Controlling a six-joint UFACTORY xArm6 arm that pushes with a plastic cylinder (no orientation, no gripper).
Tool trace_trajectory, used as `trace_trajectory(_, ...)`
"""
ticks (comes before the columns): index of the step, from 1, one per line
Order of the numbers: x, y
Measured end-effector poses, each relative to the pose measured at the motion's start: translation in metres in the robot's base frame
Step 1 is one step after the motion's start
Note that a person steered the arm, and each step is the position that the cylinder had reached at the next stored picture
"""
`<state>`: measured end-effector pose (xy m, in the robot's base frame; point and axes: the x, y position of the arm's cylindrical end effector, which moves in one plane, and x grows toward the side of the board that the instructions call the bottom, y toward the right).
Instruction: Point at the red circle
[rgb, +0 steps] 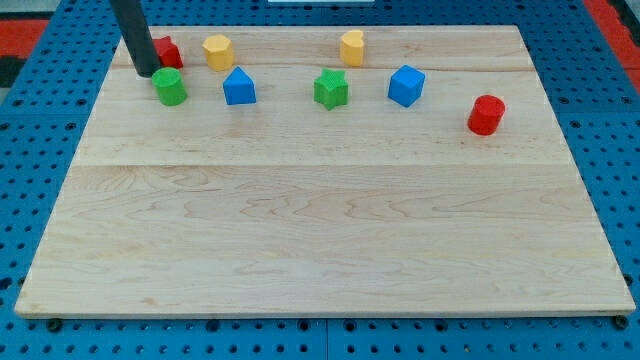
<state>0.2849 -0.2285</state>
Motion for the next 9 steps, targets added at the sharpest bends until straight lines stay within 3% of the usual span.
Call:
trace_trajectory(2,0.001,0.005)
trace_trajectory(4,0.059,-0.006)
trace_trajectory(5,0.072,0.023)
trace_trajectory(6,0.099,0.117)
trace_trajectory(8,0.123,0.369)
trace_trajectory(9,0.132,0.400)
